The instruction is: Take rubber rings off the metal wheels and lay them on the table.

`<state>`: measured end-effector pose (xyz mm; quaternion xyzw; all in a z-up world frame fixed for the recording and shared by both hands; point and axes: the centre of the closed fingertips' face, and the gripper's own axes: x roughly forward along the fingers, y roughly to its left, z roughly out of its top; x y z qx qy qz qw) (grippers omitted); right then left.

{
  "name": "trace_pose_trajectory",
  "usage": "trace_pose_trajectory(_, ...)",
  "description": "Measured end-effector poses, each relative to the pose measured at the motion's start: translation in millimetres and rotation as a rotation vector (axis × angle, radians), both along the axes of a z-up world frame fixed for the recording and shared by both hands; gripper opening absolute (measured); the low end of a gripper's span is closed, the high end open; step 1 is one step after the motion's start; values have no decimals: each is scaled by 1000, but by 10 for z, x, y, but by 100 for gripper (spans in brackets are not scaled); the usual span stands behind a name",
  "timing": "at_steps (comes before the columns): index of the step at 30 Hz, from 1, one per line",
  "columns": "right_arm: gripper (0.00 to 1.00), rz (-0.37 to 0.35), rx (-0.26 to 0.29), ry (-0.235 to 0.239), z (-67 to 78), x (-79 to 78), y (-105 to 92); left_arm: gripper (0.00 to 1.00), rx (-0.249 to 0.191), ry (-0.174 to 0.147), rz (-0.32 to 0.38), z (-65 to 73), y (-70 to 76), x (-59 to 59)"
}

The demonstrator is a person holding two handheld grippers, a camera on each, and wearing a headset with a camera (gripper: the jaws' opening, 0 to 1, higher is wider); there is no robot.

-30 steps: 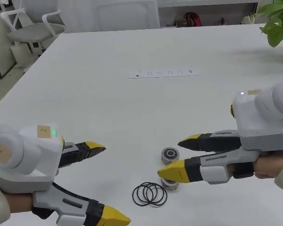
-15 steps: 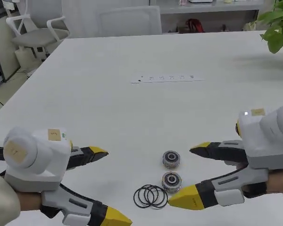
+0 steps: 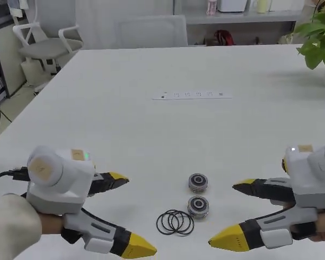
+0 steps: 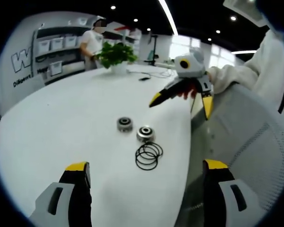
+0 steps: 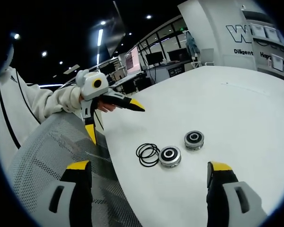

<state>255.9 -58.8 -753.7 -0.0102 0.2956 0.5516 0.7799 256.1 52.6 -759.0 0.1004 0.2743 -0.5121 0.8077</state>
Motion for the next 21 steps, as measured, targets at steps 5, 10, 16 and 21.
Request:
trace_pose_trajectory(5,98,-5,-25,26,-108,-32,-43,100,-11,29,14,-60,13,7)
trace_pose_trajectory(10,98,1,-57,41,-210,-70,-89,100,-18,31,21,-52,6,9)
trace_pose_trajectory(16,99,-26,-59,49,-263,-34,-160,100,-51,24,34,-52,-46,40)
trace_pose_trajectory(21,99,-45,-65,50,-280,-43,-187,100,-63,13,78,-92,12,140)
